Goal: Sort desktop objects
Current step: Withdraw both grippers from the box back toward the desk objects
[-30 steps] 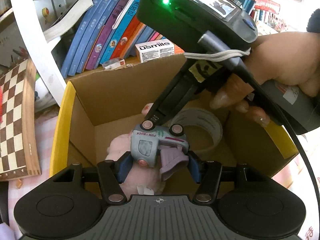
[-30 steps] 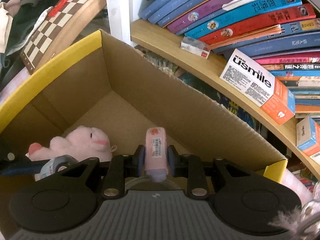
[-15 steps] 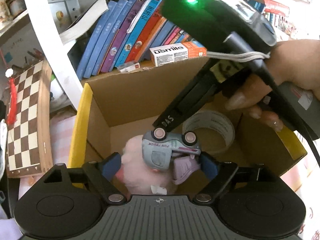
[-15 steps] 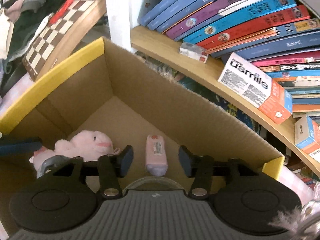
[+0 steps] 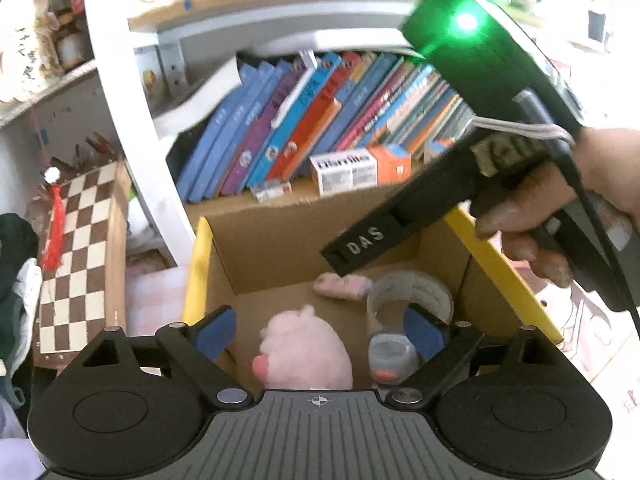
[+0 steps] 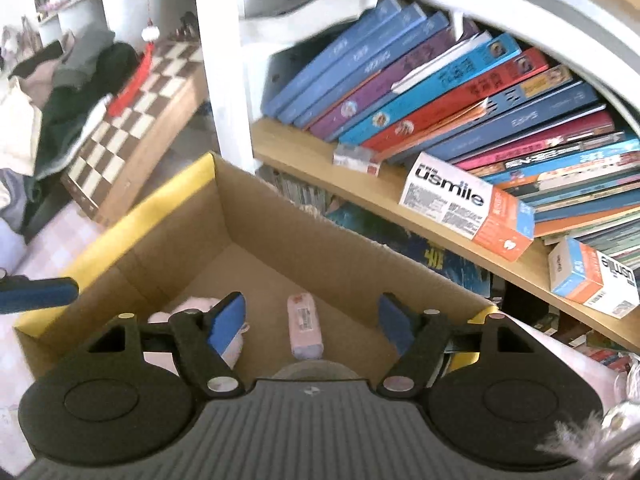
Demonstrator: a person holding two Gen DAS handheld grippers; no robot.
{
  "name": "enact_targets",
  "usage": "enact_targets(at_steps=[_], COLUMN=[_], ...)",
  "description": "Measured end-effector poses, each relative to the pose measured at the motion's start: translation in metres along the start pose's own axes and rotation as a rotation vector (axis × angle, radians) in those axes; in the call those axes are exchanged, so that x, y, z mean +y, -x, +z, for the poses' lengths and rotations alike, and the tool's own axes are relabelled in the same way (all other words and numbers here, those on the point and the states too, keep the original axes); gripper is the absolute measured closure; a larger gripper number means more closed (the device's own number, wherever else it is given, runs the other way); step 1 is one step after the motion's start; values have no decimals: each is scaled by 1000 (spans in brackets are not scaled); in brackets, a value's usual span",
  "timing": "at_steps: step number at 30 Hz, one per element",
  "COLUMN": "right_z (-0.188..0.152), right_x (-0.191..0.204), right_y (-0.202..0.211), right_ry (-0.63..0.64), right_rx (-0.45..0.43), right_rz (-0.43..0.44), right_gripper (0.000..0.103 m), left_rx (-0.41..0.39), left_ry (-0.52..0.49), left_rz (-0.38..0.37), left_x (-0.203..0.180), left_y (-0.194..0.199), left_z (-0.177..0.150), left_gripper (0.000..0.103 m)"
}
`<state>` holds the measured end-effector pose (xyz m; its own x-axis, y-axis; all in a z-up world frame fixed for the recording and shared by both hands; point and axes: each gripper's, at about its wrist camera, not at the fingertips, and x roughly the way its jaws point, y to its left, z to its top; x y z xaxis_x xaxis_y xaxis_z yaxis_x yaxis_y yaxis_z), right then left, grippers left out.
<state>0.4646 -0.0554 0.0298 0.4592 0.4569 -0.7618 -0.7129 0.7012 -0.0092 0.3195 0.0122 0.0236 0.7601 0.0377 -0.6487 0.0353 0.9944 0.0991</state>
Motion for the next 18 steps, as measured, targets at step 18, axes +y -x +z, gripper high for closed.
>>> enact_targets(at_steps=[18], right_z=[-51], right_x=[31], right_y=[112], right_ry=[-86], right_rx=[-173], right_rz=[-85], right_gripper=[30], left_rx=[-139], left_ry=[-19], left_rz=[-21], left_x=[8], left_y=[97], left_z=[-35], left_gripper=[10])
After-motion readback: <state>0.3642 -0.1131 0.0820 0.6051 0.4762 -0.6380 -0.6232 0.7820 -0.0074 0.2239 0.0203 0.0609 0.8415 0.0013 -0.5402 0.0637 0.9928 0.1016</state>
